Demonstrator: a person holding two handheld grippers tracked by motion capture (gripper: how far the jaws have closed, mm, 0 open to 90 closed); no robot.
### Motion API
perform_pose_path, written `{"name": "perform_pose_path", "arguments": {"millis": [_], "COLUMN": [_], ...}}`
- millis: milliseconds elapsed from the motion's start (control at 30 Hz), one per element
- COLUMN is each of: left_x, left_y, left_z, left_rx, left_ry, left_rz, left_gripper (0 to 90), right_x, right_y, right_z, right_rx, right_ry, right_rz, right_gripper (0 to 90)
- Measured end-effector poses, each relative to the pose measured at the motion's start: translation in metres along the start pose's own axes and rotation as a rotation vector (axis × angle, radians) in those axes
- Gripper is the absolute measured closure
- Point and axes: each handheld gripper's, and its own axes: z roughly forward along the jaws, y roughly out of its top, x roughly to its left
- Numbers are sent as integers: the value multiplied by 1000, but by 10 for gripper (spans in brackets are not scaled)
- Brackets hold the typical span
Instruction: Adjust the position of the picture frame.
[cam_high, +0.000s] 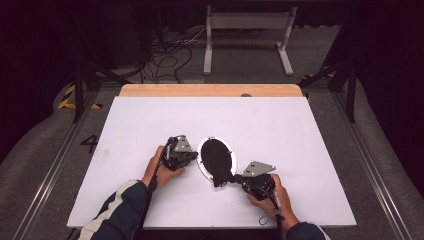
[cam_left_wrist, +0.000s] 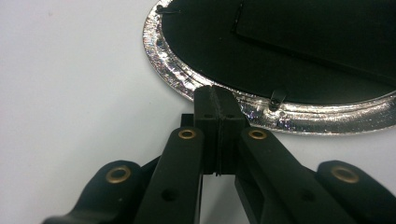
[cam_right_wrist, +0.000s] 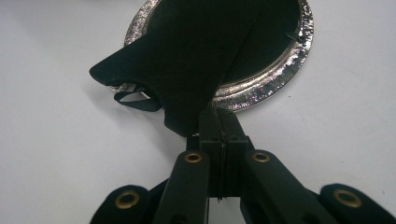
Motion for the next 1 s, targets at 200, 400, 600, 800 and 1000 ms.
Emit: {"name": "perform_pose_path", "arguments": {"millis": [200,400,600,800,1000], "left_x": [2,3,5,5,5], "left_y": [2,7,10,11,12], "left_z": [2,7,10,13,14], "left_rx": [1,-1,-1,-8,-11], "left_ry": [-3,6,11,17,17], "left_rz": [-10,-21,-13,-12,-7], "left_gripper": [899,898,898,898,898], "right_x": [4,8,10,12,11], "right_y": [0,0,1,1,1], "right_z": [0,0,0,1,1], "right_rx": [-2,1,0,0,-5], "right_ry": [1,9,16,18,29], "right_rz": [-6,-24,-27,-33,-15], "right_gripper": [900,900,900,900,900]}}
